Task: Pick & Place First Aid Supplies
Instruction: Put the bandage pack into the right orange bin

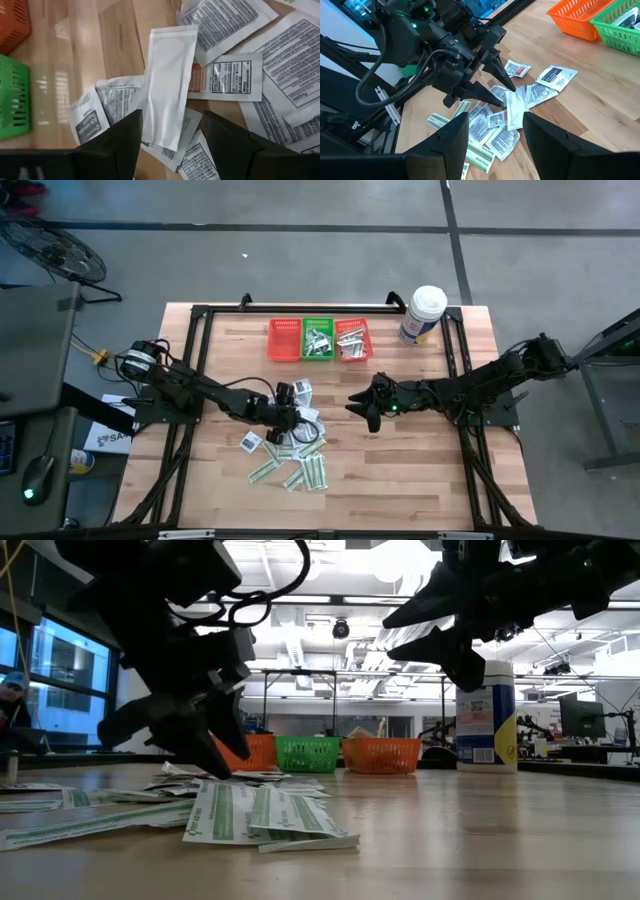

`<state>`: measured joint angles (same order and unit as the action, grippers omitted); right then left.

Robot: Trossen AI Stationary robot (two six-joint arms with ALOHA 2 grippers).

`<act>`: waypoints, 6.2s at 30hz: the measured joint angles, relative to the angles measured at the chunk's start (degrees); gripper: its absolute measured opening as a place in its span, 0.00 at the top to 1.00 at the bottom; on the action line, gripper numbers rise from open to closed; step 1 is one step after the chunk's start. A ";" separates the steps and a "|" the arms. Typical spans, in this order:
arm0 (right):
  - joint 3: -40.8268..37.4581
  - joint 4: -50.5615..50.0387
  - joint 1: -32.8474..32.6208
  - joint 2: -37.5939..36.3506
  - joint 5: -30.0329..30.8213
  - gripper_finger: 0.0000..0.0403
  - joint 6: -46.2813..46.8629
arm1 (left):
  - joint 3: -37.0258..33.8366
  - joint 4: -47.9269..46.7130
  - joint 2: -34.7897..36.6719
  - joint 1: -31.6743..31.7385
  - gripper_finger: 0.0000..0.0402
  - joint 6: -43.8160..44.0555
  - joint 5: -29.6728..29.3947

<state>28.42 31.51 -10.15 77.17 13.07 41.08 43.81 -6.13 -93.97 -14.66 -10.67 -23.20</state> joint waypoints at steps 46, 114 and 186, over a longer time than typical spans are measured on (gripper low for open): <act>0.00 -0.70 -0.02 0.00 0.03 0.55 0.97 | 0.81 4.70 -5.31 1.00 0.49 -3.04 -9.99; 0.00 -1.24 -4.63 -0.02 0.49 0.55 -31.55 | 28.06 -15.55 -5.29 4.92 1.00 1.88 4.94; 0.00 -4.19 0.79 -0.02 -5.90 1.00 -30.72 | 34.52 -20.64 -4.73 4.86 0.52 1.90 1.37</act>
<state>28.42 27.32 -9.37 77.14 7.17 10.36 78.33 -26.77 -98.71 -9.79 -8.78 -21.83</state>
